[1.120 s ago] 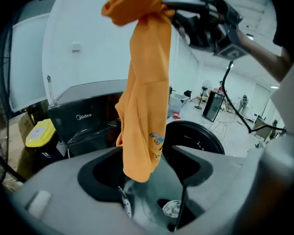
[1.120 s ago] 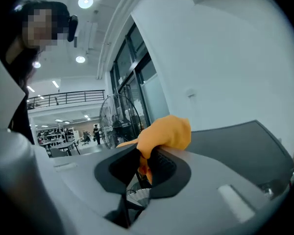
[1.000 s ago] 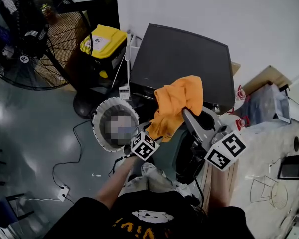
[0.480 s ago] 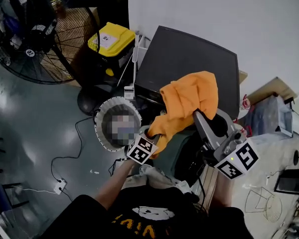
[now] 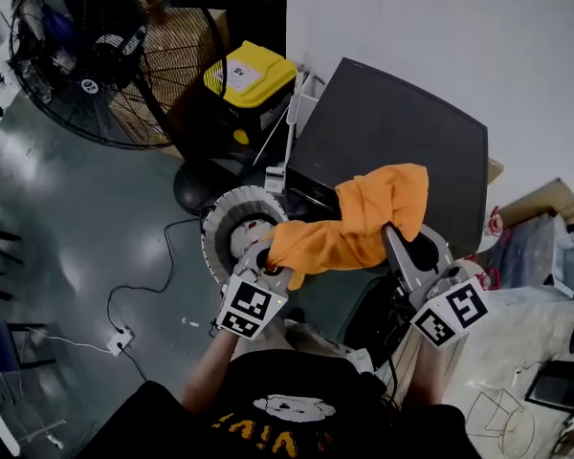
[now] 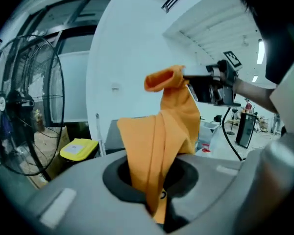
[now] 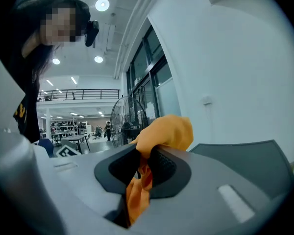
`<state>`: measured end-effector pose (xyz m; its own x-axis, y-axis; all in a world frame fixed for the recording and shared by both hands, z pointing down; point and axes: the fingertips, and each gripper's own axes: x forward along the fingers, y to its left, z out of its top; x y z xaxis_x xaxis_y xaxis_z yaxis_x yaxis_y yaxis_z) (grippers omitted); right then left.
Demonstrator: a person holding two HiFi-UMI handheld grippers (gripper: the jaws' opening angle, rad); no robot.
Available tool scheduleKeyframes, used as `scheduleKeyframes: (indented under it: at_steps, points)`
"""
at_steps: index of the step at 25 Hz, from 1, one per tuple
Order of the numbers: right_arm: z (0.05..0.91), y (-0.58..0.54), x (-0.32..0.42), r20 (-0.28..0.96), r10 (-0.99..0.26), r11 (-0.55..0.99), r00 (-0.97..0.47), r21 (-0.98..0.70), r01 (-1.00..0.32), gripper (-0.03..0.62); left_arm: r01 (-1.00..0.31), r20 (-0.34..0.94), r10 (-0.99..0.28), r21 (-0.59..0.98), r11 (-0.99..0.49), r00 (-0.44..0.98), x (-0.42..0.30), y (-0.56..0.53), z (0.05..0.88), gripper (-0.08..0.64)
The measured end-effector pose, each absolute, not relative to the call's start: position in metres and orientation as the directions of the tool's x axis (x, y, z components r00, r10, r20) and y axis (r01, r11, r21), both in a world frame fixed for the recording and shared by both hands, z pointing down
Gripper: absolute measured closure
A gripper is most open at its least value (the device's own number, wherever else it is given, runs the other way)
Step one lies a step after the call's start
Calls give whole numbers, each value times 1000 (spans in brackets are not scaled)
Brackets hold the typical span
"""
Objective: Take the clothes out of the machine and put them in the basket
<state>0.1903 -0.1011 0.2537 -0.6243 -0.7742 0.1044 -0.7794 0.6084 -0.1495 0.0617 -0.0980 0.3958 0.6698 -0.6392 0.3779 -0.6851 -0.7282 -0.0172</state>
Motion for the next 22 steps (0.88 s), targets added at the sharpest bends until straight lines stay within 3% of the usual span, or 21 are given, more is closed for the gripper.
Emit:
scheduleKeyframes:
  at_steps: [10,17,22]
  points:
    - [312,-114,115,260,-683,684,-682,-100,-723,518,-750,243,-744,-83,-656,623,3,-130,310,523]
    - [324,-131,53,290,-660,701,-693,-94,-707,518,-744,156,-758,-148,-652,633,-40,-146,252,523]
    - [336,-144,11,310,-657,693,-687,-112,-713,518,-717,188,-738,-175,-675,648,-74,-162,256,523]
